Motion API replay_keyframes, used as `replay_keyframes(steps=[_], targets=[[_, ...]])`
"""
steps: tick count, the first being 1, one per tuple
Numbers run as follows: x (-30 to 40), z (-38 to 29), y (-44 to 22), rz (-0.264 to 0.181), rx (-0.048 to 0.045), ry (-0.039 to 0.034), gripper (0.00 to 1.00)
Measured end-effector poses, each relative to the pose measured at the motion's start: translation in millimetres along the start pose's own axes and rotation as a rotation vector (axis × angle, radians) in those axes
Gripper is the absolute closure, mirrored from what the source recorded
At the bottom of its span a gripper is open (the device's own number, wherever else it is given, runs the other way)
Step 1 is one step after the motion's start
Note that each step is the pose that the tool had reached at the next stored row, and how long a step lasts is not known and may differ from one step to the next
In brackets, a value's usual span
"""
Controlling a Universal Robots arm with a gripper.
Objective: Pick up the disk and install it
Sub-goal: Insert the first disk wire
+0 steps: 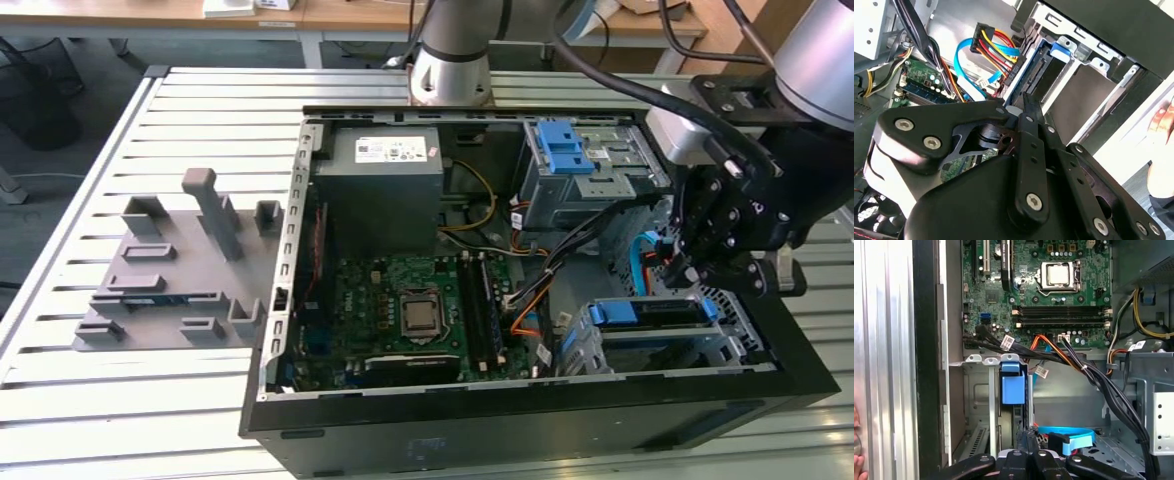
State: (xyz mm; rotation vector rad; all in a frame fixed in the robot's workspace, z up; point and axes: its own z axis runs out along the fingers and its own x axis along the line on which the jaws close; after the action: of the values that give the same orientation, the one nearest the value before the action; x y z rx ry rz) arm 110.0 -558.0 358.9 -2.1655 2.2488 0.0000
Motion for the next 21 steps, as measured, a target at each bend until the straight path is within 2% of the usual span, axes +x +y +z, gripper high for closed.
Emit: replay_keyframes(steps=[4, 18, 20, 21], targets=[[-2.0, 0.1, -3.4, 0.000, 0.0001, -0.0001, 0.89], [-9.6, 0.3, -9.0, 0.000, 0.0001, 0.0000, 0.89], [-10.7, 0.3, -9.7, 0.000, 0.0001, 0.0000, 0.89], [-11.1, 0.3, -10.0, 0.000, 0.0001, 0.0001, 0.83]])
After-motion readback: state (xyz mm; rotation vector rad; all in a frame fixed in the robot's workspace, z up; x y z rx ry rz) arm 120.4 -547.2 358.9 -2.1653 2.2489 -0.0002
